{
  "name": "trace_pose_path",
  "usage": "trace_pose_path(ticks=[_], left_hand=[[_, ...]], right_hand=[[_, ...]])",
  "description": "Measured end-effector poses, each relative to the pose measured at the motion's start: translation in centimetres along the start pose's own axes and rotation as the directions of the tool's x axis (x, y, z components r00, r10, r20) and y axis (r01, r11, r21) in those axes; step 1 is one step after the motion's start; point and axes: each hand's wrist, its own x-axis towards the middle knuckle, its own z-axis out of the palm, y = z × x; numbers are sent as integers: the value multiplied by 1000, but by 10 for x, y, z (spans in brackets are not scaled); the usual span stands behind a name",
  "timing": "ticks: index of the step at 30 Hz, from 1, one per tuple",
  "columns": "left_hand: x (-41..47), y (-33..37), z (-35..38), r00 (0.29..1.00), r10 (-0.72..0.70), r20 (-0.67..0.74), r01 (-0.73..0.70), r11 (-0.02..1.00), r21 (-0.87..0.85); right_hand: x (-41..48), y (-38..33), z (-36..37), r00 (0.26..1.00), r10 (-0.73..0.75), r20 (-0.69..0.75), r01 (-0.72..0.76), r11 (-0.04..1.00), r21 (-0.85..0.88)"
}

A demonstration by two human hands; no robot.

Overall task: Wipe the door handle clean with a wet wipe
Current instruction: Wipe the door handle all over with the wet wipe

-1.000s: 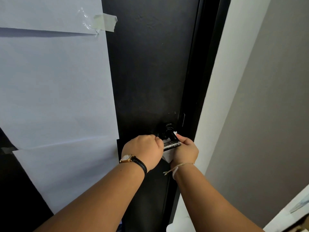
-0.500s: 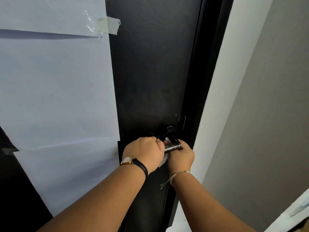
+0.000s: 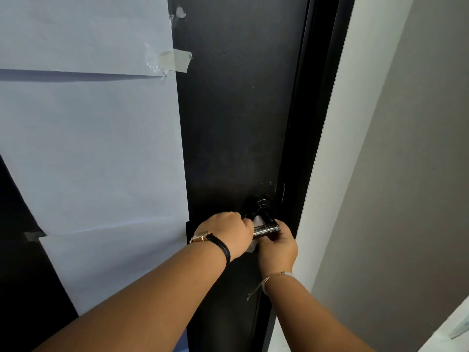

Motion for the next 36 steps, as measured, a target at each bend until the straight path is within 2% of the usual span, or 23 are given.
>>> trace_pose_path(ticks=[4,7,9,12,14,15,18,21,26,27,32,36], left_hand=[[1,15,-18,956,-117,270,158,978,-135],[5,16,-32,835,-204,511,299,948,-109],[13,17,-33,807,-214,551,274,961,-28],[16,30,-36,825,-146,546,102,989,111],[20,36,-34,859,-101,502,-15,975,222],[19,38,-33,889,-91,448,-22,970,241],[27,33,-20,953,-95,289,52,987,152],[31,29,-14,964,-150,219,128,985,112],[35,30,-11,976,-180,120,178,984,24],[35,30,-11,978,-181,101,183,983,-5],[37,32,-7,974,-221,52,224,973,-59],[42,34,-2,954,-281,102,287,956,-52]], right_hand=[[2,-6,4,999,22,-44,-22,1000,2],[5,-6,6,995,36,-95,-36,999,-2],[6,-6,6,996,27,-90,-29,999,-23],[7,-7,7,999,-2,-43,-1,997,-73],[9,-8,6,999,-22,-29,19,994,-107],[10,-9,4,999,-39,-15,36,990,-138],[14,-10,-6,994,-84,77,99,970,-222],[16,-14,-20,980,-150,135,181,948,-260],[19,-33,-28,985,-164,58,167,985,-46],[19,-38,-26,984,-171,55,173,984,-47],[21,-52,-4,964,-234,125,263,899,-349],[22,-52,0,960,-260,106,279,848,-450]])
